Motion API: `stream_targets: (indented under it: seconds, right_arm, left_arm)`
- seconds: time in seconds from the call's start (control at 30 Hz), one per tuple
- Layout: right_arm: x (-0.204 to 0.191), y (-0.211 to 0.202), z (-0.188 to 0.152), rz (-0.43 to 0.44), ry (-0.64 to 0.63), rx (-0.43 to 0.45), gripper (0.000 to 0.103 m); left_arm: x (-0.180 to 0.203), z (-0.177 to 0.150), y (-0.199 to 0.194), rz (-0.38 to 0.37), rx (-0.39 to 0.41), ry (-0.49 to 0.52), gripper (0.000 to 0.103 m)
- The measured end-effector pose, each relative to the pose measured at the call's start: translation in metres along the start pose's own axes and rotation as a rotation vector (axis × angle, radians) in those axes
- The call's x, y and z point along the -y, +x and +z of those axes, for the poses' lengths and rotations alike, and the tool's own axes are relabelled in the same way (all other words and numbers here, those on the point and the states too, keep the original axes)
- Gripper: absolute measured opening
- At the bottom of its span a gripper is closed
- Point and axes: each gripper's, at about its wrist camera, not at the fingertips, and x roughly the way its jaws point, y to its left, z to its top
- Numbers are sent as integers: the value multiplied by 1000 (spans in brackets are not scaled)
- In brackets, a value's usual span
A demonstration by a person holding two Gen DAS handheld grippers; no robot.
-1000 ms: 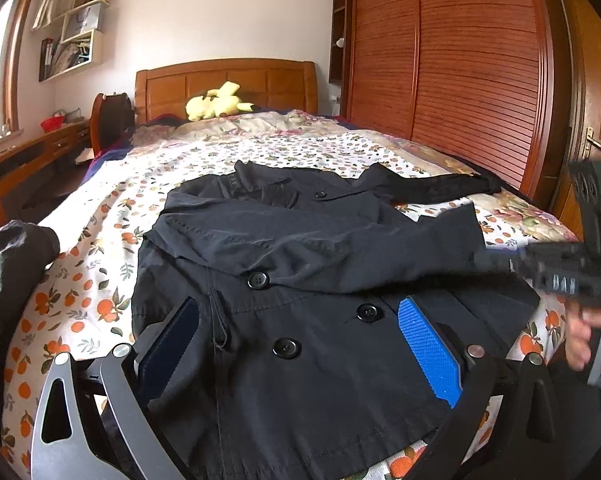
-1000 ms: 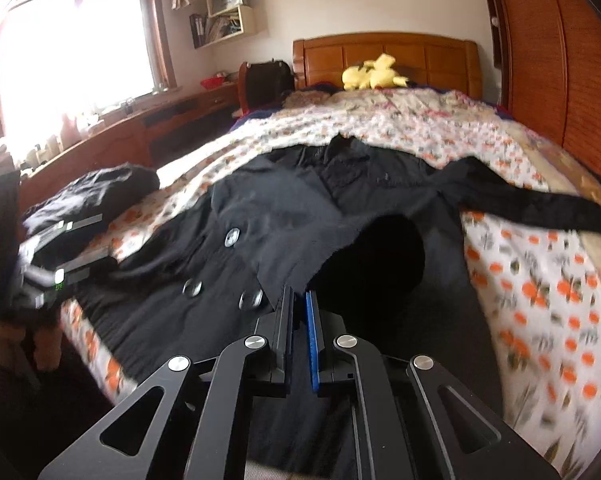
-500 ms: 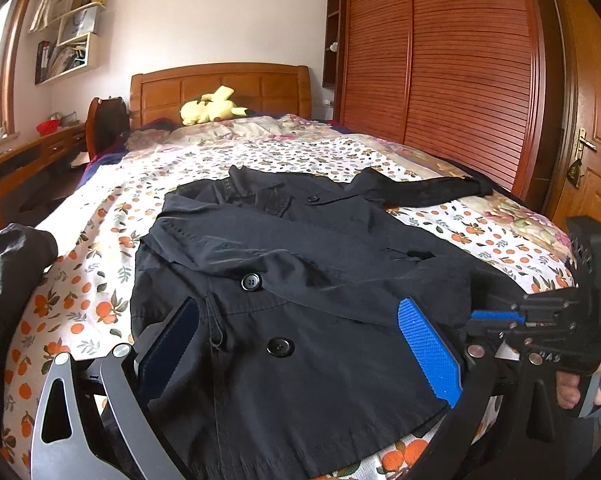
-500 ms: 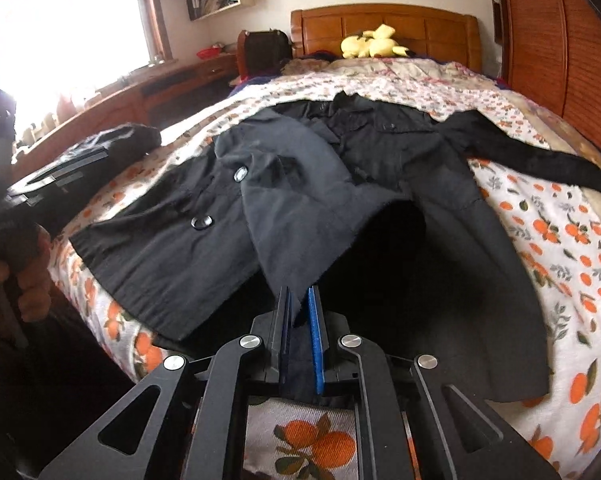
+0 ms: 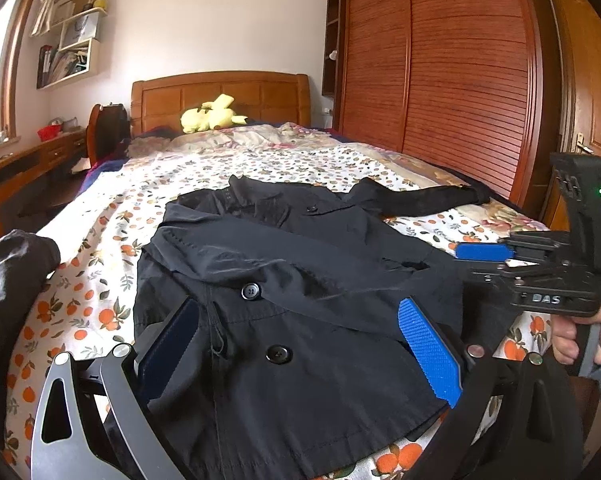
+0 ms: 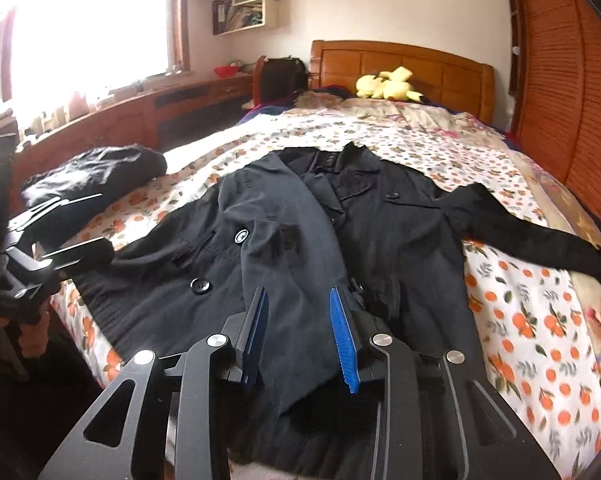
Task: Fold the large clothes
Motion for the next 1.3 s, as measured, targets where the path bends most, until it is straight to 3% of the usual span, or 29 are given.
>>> stream_targets:
  seconds: [0.23, 0.53, 0.8, 0.97, 1.3]
  right_arm:
    - [20, 49, -12, 7, -27, -99, 31]
    - [37, 76, -39, 19, -83, -183, 32]
    - [42, 77, -48, 63, -68, -145, 32]
    - [44, 76, -50, 77, -60, -124, 32]
    - [47, 76, -51, 97, -40, -112, 32]
  left_arm:
    - [4, -2, 17, 27, -17, -3, 101]
    - [18, 8, 29, 79, -26, -1, 101]
    - [28, 25, 21, 144, -29, -10, 101]
    - [25, 31, 17, 143, -31, -49, 101]
    - [16, 43, 44, 153, -46, -47, 101]
